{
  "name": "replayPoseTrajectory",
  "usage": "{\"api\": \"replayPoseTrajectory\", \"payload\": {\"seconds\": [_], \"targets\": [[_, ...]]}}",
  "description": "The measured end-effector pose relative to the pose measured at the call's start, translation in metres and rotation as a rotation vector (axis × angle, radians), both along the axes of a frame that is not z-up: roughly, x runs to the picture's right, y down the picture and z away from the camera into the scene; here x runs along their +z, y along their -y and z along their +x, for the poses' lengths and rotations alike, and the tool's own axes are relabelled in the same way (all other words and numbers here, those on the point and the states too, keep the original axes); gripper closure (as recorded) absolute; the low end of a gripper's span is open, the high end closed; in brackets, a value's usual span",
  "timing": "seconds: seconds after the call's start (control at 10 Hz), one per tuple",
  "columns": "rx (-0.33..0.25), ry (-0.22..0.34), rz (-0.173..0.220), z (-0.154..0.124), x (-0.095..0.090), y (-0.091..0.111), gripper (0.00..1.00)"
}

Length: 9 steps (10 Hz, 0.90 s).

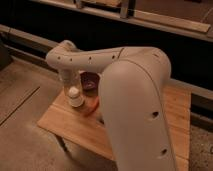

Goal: Place the ceramic cup over the eraser

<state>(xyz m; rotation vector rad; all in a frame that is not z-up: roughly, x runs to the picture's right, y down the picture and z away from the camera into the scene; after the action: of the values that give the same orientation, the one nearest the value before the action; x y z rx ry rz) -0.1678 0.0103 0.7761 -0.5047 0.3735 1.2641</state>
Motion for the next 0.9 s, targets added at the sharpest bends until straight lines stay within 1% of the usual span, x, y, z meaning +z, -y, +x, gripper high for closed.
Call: {"api": "replayPoseTrajectory", "payload": {"seconds": [0.1, 0.2, 0.3, 0.9], "targets": [[0.002, -0.002, 0.001, 0.0007, -0.0007, 0.0004, 0.31], [0.004, -0.003, 0.002, 0.001, -0.0011, 0.0007, 0.24], [0.005, -0.005, 0.002, 0.0016, -0.0018, 0.0007, 0.2], [0.008, -0.005, -0.002, 0.0011, -0.0024, -0.0013, 0.2]]}}
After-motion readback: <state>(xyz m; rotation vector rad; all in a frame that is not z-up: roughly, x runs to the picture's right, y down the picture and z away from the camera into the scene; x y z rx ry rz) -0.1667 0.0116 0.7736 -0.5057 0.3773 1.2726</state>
